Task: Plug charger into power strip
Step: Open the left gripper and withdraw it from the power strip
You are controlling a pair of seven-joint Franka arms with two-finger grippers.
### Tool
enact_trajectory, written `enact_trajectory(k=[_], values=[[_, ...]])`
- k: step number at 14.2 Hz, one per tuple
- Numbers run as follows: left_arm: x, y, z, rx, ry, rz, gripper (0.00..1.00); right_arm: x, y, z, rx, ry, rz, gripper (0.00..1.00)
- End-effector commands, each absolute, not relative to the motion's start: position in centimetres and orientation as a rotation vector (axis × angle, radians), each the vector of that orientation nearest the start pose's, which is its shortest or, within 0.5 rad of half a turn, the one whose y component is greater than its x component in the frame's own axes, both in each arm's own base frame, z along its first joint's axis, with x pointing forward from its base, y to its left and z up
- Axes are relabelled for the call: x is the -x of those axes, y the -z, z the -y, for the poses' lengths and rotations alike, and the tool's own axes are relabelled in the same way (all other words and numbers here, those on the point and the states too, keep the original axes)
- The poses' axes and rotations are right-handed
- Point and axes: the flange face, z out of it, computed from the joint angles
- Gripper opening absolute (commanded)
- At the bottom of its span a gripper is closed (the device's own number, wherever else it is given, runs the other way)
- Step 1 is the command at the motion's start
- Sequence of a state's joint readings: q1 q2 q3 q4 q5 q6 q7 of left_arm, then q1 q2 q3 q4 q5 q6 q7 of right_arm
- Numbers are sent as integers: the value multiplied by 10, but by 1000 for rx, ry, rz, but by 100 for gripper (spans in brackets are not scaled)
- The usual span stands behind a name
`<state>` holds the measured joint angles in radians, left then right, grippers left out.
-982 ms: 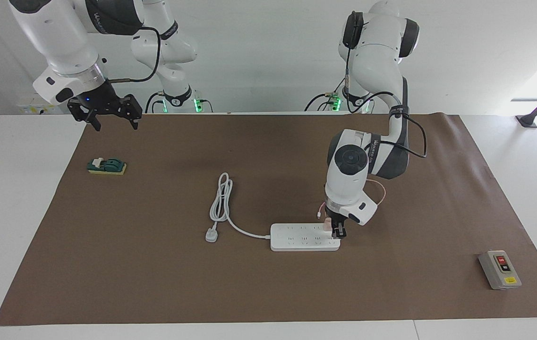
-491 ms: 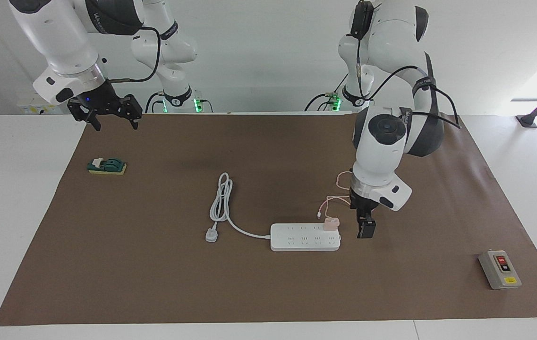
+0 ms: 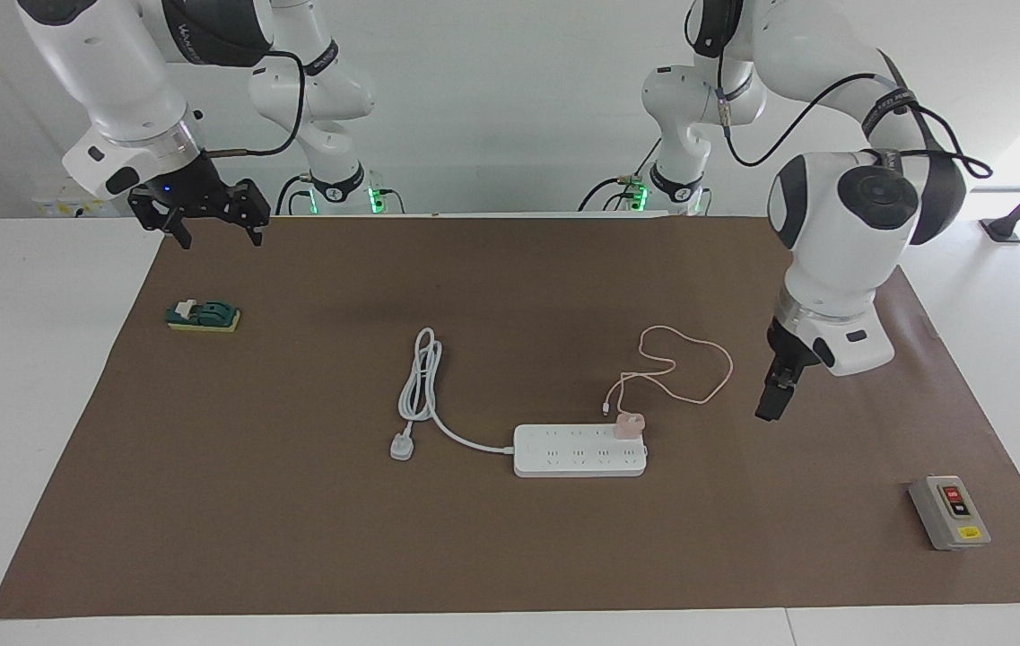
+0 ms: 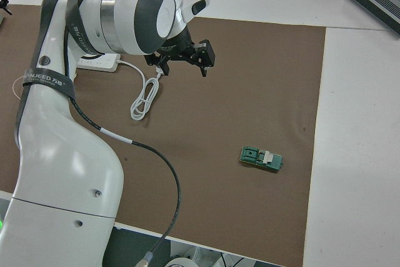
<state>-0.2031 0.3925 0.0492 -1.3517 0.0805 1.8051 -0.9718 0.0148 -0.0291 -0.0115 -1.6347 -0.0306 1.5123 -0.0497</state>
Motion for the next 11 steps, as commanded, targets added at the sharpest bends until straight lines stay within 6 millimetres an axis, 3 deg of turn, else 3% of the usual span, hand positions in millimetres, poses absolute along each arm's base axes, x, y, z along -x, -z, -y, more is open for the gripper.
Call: enact_trajectory(k=[1,5,10,11], values=[[-660,-523,58,2927,94,863,100,-533,-607,3,3168,-166,62,100],[-637,-554,-11,2997,-12,493,100,-533,-607,3,3169,-162,60,100],[-595,-604,-21,3005,-93,435,100,-533,-607,3,3169,-164,60,100],[-592,-606,-21,3006,-105,427,100,-533,-607,3,3169,-166,60,100]])
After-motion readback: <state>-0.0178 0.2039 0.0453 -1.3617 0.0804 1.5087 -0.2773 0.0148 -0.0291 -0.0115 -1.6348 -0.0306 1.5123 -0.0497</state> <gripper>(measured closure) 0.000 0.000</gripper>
